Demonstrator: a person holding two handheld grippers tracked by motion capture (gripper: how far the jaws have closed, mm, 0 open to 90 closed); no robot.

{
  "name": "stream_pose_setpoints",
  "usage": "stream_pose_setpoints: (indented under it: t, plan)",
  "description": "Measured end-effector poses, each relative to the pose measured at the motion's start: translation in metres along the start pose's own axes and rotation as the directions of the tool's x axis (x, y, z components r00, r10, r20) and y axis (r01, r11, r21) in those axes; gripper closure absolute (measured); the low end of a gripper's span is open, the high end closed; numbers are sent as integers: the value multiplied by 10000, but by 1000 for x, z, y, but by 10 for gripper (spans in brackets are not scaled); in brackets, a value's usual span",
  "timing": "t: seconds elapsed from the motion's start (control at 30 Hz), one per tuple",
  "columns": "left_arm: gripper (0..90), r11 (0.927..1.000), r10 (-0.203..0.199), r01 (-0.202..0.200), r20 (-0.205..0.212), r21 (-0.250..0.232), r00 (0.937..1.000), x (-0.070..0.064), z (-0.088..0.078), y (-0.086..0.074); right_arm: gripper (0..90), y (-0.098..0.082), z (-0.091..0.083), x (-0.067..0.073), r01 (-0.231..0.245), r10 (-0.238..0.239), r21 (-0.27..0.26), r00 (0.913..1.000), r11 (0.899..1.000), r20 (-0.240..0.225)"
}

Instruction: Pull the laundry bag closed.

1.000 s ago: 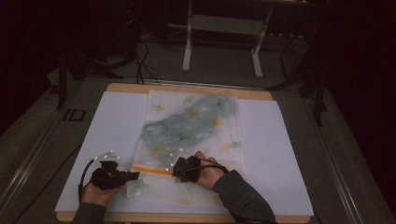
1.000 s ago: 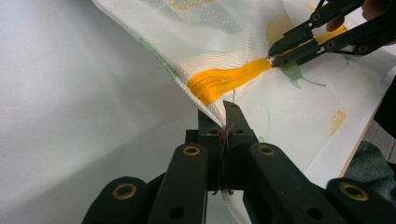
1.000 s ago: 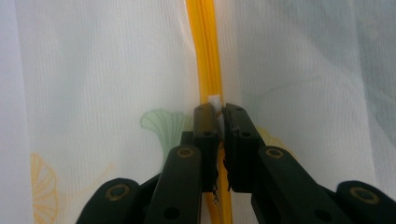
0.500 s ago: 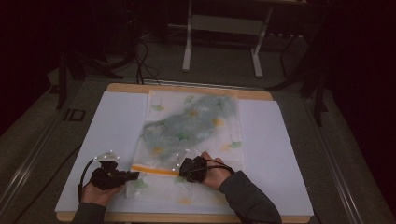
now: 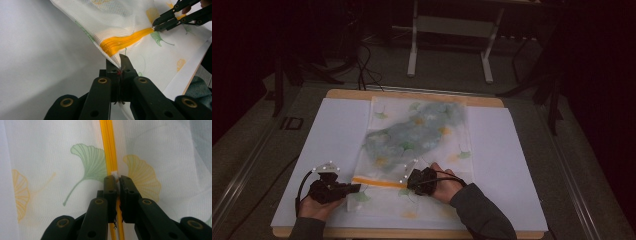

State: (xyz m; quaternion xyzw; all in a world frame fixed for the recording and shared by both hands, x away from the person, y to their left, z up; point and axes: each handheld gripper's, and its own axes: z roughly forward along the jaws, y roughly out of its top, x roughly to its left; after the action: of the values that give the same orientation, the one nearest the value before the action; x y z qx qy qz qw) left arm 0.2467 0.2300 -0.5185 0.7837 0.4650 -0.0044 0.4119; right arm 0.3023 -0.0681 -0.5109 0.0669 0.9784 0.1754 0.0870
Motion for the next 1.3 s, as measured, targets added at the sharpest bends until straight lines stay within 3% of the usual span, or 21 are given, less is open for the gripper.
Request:
stream_pose_setpoints:
  t: [1.3]
  plan:
    - [886,10000,34,-35,-157,-71,9999,1,-2,-1,843,-30,-14,-7,-206,198,470,9997,9987,170]
